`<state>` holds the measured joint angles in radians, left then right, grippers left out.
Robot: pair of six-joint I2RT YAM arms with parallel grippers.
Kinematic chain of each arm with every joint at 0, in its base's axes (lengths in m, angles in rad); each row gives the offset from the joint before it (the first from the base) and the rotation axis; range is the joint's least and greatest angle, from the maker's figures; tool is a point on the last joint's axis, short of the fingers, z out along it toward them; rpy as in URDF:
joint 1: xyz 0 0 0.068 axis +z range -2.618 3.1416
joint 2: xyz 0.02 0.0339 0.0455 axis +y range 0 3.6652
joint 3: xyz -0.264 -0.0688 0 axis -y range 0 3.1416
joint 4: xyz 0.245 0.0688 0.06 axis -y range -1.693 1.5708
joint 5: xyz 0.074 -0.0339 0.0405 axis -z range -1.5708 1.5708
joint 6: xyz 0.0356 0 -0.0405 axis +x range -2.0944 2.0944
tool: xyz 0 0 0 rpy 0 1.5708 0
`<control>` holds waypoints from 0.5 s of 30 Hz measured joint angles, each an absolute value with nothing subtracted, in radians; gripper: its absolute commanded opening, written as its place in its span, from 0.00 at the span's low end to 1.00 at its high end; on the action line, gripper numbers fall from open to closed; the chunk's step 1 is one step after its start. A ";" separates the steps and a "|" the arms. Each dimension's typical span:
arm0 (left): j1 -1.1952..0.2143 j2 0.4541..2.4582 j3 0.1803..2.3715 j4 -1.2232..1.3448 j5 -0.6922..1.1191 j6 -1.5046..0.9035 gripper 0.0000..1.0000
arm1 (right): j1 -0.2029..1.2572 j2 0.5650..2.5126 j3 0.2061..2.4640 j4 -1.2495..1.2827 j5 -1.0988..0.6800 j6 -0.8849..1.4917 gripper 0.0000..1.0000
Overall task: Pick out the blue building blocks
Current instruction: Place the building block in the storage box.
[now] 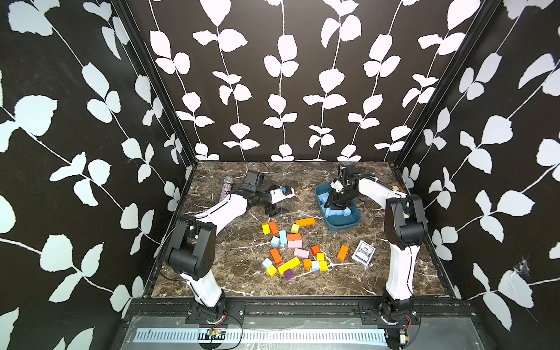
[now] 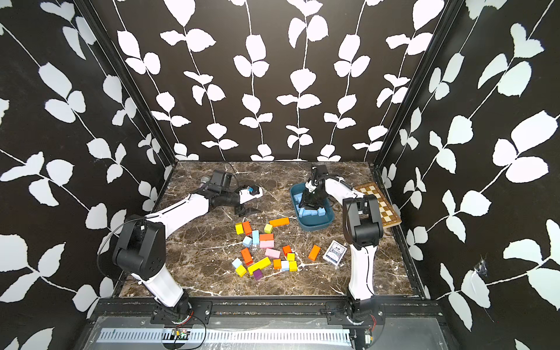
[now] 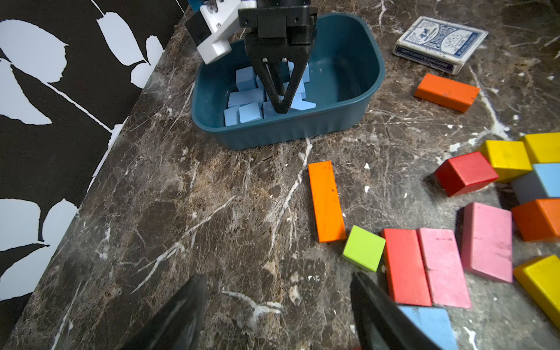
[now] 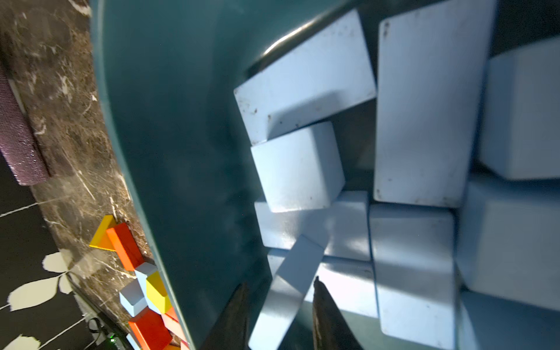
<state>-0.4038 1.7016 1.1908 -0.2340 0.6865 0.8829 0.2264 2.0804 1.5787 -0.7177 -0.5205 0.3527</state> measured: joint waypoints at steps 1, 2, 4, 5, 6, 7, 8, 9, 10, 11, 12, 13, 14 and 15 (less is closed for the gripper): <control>-0.404 1.702 1.191 -0.234 0.687 0.883 0.76 | 0.226 2.080 1.573 -0.713 -0.528 0.358 0.34; -0.405 1.702 1.191 -0.234 0.686 0.883 0.76 | 0.226 2.080 1.569 -0.711 -0.534 0.363 0.34; -0.405 1.702 1.191 -0.234 0.687 0.883 0.76 | 0.226 2.080 1.566 -0.706 -0.541 0.370 0.30; -0.405 1.702 1.191 -0.234 0.687 0.883 0.76 | 0.226 2.080 1.566 -0.704 -0.542 0.374 0.27; -0.405 1.702 1.191 -0.234 0.687 0.883 0.76 | 0.226 2.080 1.566 -0.702 -0.543 0.376 0.23; -0.405 1.702 1.191 -0.234 0.687 0.883 0.76 | 0.226 2.080 1.566 -0.699 -0.545 0.376 0.19; -0.405 1.702 1.191 -0.234 0.687 0.883 0.76 | 0.226 2.080 1.566 -0.698 -0.548 0.377 0.17; -0.405 1.702 1.191 -0.234 0.686 0.883 0.76 | 0.226 2.080 1.566 -0.693 -0.558 0.377 0.16; -0.405 1.702 1.191 -0.234 0.686 0.883 0.76 | 0.226 2.080 1.566 -0.685 -0.566 0.376 0.14; -0.406 1.702 1.191 -0.234 0.686 0.883 0.76 | 0.225 2.080 1.566 -0.680 -0.574 0.376 0.13; -0.406 1.702 1.191 -0.234 0.687 0.883 0.76 | 0.220 2.080 1.564 -0.667 -0.587 0.374 0.13; -0.406 1.702 1.191 -0.234 0.686 0.884 0.76 | 0.216 2.080 1.564 -0.659 -0.602 0.375 0.12; -0.406 1.702 1.191 -0.234 0.686 0.884 0.76 | 0.212 2.080 1.564 -0.648 -0.619 0.375 0.12; -0.406 1.702 1.191 -0.234 0.686 0.885 0.76 | 0.207 2.080 1.564 -0.633 -0.638 0.375 0.12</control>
<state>-0.4057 1.7016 1.1908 -0.2340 0.6865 0.8852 0.2073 2.0804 1.5639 -0.6334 -0.6376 0.3752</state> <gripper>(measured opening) 0.763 0.144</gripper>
